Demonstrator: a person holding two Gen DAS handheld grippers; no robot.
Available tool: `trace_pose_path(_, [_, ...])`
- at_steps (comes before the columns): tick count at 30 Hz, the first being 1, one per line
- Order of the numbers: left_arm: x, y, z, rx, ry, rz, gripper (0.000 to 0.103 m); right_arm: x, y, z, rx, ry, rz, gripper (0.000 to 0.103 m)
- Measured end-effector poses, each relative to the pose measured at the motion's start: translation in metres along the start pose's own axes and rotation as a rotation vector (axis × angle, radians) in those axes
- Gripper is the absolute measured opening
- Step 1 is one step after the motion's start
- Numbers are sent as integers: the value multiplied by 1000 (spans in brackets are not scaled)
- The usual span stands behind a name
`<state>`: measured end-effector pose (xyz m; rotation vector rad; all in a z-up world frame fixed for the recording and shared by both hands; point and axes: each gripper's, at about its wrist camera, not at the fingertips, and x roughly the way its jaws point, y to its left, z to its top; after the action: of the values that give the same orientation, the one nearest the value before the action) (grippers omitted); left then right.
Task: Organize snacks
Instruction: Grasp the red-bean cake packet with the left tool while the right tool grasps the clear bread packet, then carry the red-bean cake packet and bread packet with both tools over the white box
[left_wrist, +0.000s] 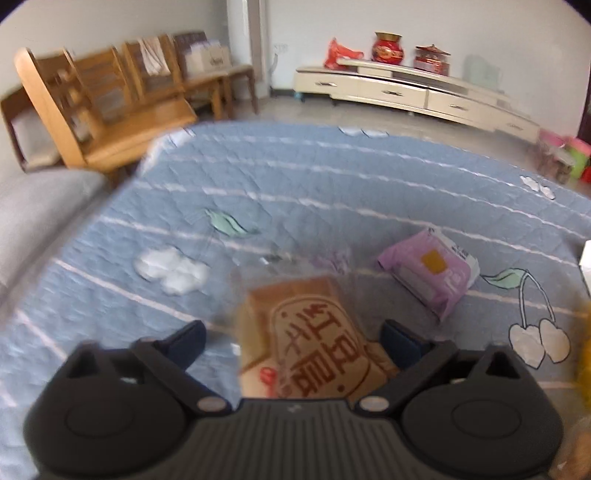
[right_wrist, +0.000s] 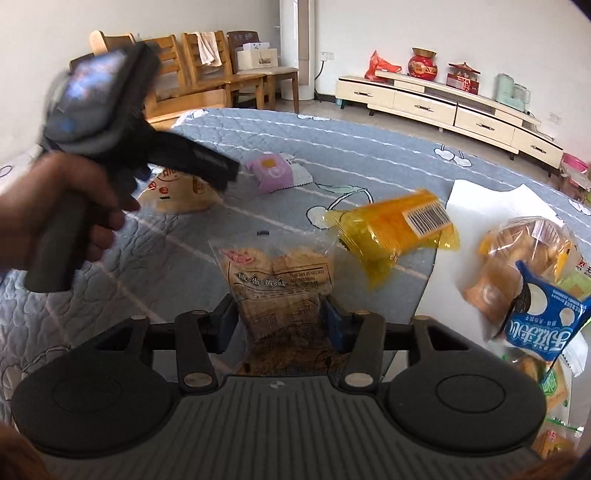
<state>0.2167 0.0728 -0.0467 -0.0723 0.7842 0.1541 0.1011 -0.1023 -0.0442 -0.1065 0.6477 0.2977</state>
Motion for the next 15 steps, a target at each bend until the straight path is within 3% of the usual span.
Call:
trace_pose_path(1, [-2, 2, 0, -2, -12, 4, 88, 1, 0, 2, -4, -4, -1, 103])
trace_pose_path(2, [-6, 2, 0, 13, -23, 0, 77, 1, -2, 4, -10, -18, -10, 103])
trace_pose_path(3, [-10, 3, -1, 24, -26, 3, 73, 1, -4, 6, -17, -35, -10, 103])
trace_pose_path(9, [-35, 21, -18, 48, -42, -66, 70, 28, -8, 20, 0, 51, 65, 103])
trace_pose_path(10, [-44, 24, -24, 53, -53, -76, 70, 29, -7, 19, 5, 61, 89, 99])
trace_pose_path(12, [-58, 27, -33, 61, -84, -93, 70, 29, -6, 18, 32, 71, 91, 79])
trace_pose_path(15, [-83, 32, -44, 62, -119, -101, 70, 18, -5, 16, 53, 43, 103, 75])
